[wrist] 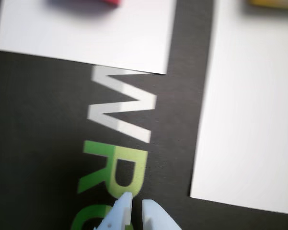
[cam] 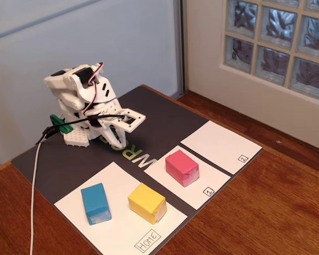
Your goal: Move box blue to home
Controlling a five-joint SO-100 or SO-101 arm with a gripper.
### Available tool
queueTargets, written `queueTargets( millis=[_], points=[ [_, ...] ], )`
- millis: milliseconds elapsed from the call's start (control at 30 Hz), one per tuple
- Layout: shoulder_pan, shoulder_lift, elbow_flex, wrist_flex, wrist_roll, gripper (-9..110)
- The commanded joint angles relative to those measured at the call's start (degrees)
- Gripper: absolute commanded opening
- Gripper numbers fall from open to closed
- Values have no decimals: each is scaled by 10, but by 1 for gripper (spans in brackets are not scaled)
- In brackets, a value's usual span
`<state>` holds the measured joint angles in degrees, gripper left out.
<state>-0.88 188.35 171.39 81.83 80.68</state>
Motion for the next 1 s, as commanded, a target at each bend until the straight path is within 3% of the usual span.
queueTargets(
  millis=[0,467,700,967],
  points=[
    [-35,30,27,10,1,2],
    [-37,30,27,10,1,2],
    [110,2,27,3,51,2],
    [62,14,27,10,57,2]
  ],
)
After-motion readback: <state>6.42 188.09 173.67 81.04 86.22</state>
